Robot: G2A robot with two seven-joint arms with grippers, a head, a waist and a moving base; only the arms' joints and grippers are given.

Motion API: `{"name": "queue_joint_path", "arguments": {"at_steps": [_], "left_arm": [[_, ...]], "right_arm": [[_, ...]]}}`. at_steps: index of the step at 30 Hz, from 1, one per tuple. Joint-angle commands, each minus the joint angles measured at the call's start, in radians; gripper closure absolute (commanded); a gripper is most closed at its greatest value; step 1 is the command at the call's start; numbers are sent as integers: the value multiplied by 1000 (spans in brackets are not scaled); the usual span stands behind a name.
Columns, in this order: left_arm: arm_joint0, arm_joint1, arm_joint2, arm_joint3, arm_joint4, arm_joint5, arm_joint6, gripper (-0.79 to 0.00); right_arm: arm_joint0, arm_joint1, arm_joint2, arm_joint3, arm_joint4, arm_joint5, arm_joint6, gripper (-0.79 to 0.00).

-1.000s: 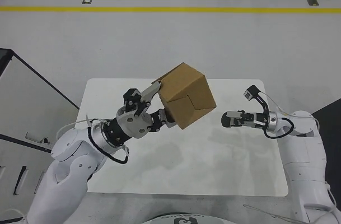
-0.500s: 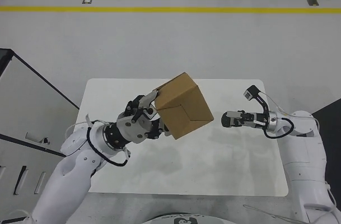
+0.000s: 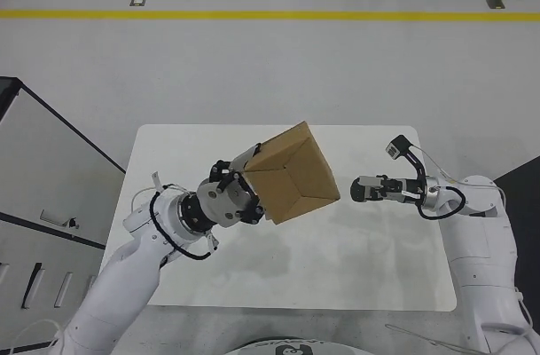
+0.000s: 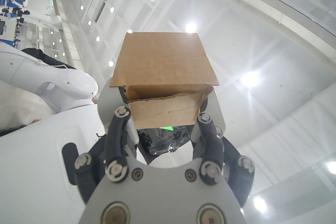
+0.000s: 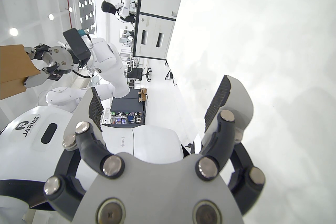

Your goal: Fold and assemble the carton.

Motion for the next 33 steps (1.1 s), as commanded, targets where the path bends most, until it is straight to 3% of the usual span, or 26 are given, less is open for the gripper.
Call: {"name": "queue_joint_path", "arguments": {"at_steps": [1, 4, 10, 16, 19, 26, 31, 33], "left_arm": [[-7, 2, -25, -36, 169, -92, 57, 0], [-4, 6, -54, -92, 396, -203, 96, 0], [-3, 11, -90, -118, 712, -402, 40, 0], [-3, 11, -90, -118, 712, -402, 40, 0], [-12, 16, -93, -126, 858, -399, 23, 0], [-67, 18, -120, -81, 1311, -702, 46, 0], [-85, 12, -102, -61, 1482, -939, 120, 0], [-93, 12, -104, -45, 1549, -980, 124, 0]], "right_arm": [[0, 0, 0, 0, 0, 0, 0, -785], [0, 0, 0, 0, 0, 0, 0, -785], [0, 0, 0, 0, 0, 0, 0, -785], [0, 0, 0, 0, 0, 0, 0, -785], [0, 0, 0, 0, 0, 0, 0, -785], [0, 0, 0, 0, 0, 0, 0, -785], [0, 0, 0, 0, 0, 0, 0, -785], [0, 0, 0, 0, 0, 0, 0, -785]]}}
